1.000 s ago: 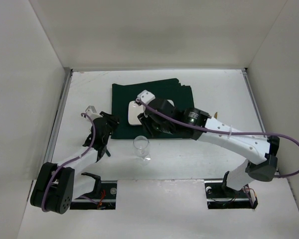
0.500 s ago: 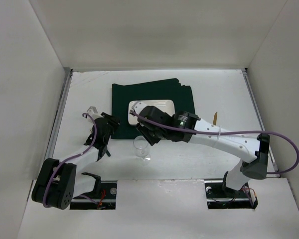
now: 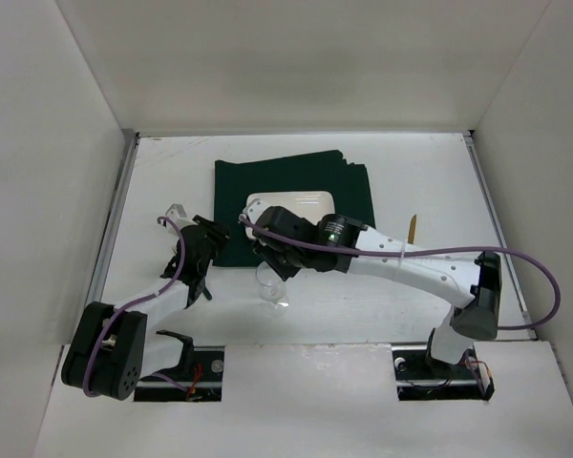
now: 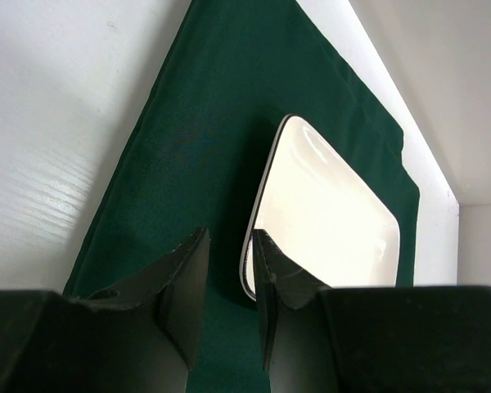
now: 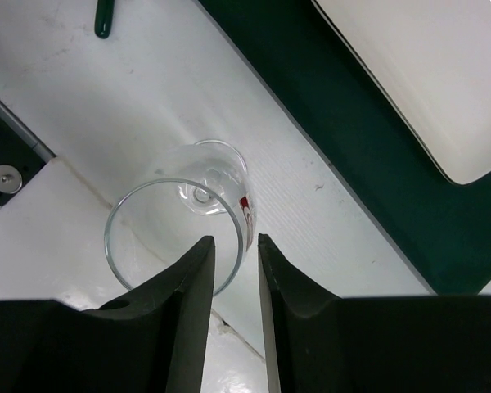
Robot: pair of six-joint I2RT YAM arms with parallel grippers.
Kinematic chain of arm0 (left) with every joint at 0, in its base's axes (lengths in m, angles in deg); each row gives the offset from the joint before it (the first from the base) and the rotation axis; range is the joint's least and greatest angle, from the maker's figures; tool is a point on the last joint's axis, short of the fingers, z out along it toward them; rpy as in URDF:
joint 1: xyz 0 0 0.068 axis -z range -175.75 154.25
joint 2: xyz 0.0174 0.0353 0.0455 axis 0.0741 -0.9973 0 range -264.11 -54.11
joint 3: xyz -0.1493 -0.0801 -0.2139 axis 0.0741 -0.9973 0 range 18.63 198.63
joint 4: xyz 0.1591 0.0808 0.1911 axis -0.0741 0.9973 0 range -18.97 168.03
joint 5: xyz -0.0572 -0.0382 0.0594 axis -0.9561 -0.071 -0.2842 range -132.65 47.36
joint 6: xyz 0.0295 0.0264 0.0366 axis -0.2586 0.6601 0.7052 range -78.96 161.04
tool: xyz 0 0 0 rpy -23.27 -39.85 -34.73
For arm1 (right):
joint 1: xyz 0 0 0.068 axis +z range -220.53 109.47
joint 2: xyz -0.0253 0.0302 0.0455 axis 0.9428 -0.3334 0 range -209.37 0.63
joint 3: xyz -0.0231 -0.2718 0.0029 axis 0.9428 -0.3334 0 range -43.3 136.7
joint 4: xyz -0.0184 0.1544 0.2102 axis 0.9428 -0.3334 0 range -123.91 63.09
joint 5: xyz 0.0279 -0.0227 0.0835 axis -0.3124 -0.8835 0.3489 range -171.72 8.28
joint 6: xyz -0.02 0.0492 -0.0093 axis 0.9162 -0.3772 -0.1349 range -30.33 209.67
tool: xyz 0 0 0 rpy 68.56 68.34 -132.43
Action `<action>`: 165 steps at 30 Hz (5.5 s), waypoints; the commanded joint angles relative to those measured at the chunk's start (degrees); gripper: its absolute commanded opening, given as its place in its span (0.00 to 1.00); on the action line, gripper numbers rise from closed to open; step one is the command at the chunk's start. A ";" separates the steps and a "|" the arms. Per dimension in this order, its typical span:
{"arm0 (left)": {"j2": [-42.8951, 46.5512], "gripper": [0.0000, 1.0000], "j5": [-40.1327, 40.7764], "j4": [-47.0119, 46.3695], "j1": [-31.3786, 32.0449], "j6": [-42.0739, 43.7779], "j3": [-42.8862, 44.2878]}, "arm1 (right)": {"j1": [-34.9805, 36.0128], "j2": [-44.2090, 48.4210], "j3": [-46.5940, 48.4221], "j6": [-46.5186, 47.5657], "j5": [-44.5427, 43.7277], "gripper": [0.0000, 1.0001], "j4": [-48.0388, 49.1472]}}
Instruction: Set the dinner table for one person
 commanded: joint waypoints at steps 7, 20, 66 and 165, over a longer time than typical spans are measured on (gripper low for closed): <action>0.35 0.26 -0.37 -3.06 -0.46 -0.39 -0.12 | 0.46 -1.07 2.28 0.47 -0.48 0.26 2.19; 0.53 0.26 -0.46 -3.06 -0.28 -0.83 -0.20 | 0.46 -1.25 3.16 0.83 -5.75 0.11 1.75; -2.28 0.27 -1.34 -4.90 -0.28 -1.80 -0.12 | -51.66 -13.37 19.41 4.34 -2.59 0.09 16.60; -3.51 0.27 -2.66 -5.61 -1.78 -2.32 -0.29 | -56.76 18.01 -58.80 -24.84 -12.00 0.33 39.62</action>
